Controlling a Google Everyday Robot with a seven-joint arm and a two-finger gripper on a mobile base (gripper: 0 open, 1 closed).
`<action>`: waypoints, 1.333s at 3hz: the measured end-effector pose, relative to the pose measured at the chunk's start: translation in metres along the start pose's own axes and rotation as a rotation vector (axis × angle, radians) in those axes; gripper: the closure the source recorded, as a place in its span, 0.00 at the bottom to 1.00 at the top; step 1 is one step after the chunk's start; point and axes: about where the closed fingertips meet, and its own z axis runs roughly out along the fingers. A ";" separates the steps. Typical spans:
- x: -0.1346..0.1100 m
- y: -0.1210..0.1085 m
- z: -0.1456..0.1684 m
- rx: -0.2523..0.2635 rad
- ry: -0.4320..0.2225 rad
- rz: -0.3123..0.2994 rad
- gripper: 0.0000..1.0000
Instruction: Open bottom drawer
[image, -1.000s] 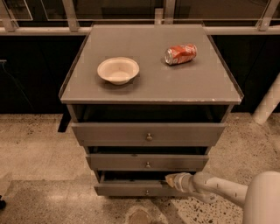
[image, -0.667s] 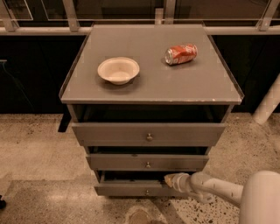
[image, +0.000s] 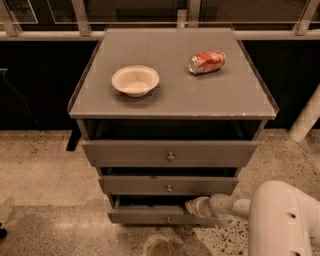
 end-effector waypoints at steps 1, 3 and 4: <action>0.003 -0.001 0.002 0.003 0.023 -0.004 1.00; 0.011 0.002 -0.006 -0.012 0.061 0.009 1.00; 0.041 -0.006 -0.032 -0.064 0.072 0.126 1.00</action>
Offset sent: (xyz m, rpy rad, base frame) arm -0.0358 -0.0146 -0.0153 -0.0136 0.1498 0.0151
